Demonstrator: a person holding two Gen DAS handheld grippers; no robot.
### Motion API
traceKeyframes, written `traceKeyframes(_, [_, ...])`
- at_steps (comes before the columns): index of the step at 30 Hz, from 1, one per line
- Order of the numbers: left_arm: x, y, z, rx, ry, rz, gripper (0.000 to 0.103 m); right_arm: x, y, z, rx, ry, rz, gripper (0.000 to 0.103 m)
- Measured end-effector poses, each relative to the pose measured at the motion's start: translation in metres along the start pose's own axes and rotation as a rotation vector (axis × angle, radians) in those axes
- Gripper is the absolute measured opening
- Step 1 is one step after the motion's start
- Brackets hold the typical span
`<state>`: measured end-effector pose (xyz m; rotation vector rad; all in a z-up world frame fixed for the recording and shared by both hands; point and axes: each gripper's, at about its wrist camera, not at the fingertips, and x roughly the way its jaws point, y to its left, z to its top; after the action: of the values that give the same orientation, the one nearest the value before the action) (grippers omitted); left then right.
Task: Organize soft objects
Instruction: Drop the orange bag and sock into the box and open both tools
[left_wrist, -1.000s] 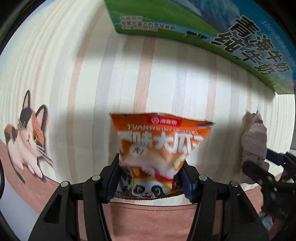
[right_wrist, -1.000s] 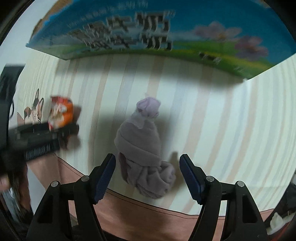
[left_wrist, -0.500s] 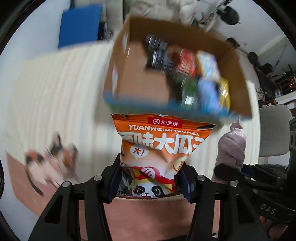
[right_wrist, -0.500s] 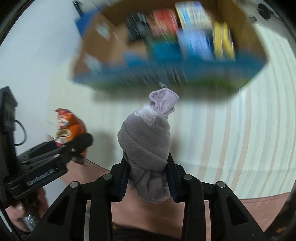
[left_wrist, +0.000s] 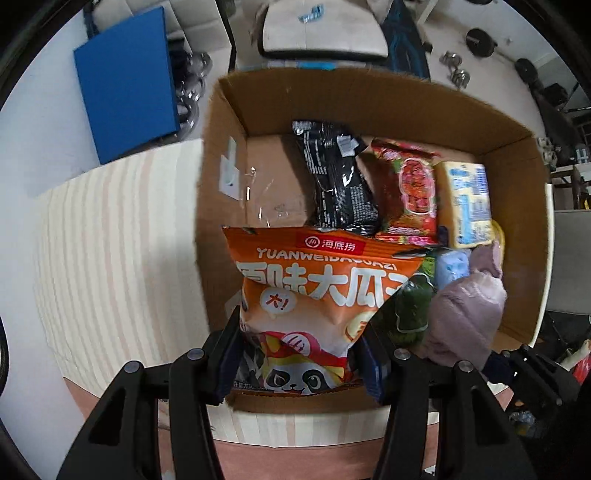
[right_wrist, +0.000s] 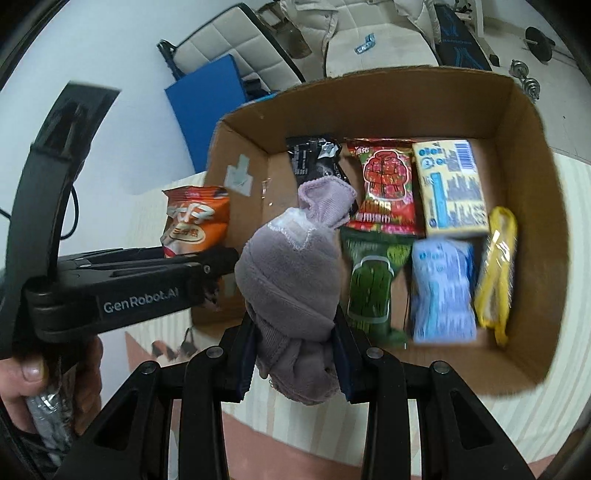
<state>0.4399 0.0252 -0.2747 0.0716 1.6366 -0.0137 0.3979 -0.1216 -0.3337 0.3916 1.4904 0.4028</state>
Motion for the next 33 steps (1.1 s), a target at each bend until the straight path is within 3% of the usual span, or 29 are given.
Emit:
traceKeyframes(6, [0.047,-0.009,0.015,0.056,0.099,0.066,0.054,0.046,0.0,0.013,-0.018,0.09,-0.044,0.042])
traceKeyframes(10, [0.059,-0.001,0.015,0.014,0.116,0.026,0.054,0.057,-0.006,0.016,-0.002,0.101,-0.066,0.066])
traceKeyframes(11, [0.06,0.002,0.015,0.003,0.116,0.016,0.054,0.056,-0.007,0.017,0.004,0.095,-0.058,0.068])
traceKeyframes(15, [0.056,0.009,0.014,-0.004,0.091,0.024,0.054,0.054,-0.01,0.02,0.004,0.092,-0.084,0.068])
traceKeyframes(16, [0.054,0.009,0.014,-0.004,0.13,0.011,0.054,0.053,-0.011,0.02,0.007,0.094,-0.087,0.068])
traceKeyframes(20, [0.049,0.011,0.011,-0.012,0.125,0.012,0.054,0.043,-0.017,0.018,0.007,0.089,-0.112,0.068])
traceKeyframes(25, [0.022,0.007,0.001,-0.035,0.089,-0.016,0.054,0.025,-0.027,0.011,-0.007,0.075,-0.163,0.068])
traceKeyframes(26, [0.019,0.006,-0.003,-0.042,0.077,-0.024,0.054,0.019,-0.028,0.008,-0.012,0.072,-0.176,0.073])
traceKeyframes(27, [0.013,0.006,-0.007,-0.047,0.053,-0.027,0.063,0.013,-0.028,0.005,-0.018,0.069,-0.195,0.079])
traceKeyframes(28, [0.009,0.005,-0.009,-0.05,0.029,-0.026,0.07,0.008,-0.031,0.002,-0.026,0.063,-0.222,0.094])
traceKeyframes(29, [0.002,0.002,-0.015,-0.053,-0.003,-0.025,0.085,0.002,-0.034,-0.001,-0.037,0.056,-0.25,0.101])
traceKeyframes(30, [-0.005,-0.002,-0.022,-0.056,-0.03,-0.028,0.093,-0.003,-0.036,-0.004,-0.043,0.052,-0.267,0.101])
traceKeyframes(33, [-0.017,-0.005,-0.034,-0.08,-0.089,-0.049,0.101,-0.016,-0.046,-0.012,-0.039,0.046,-0.314,0.102])
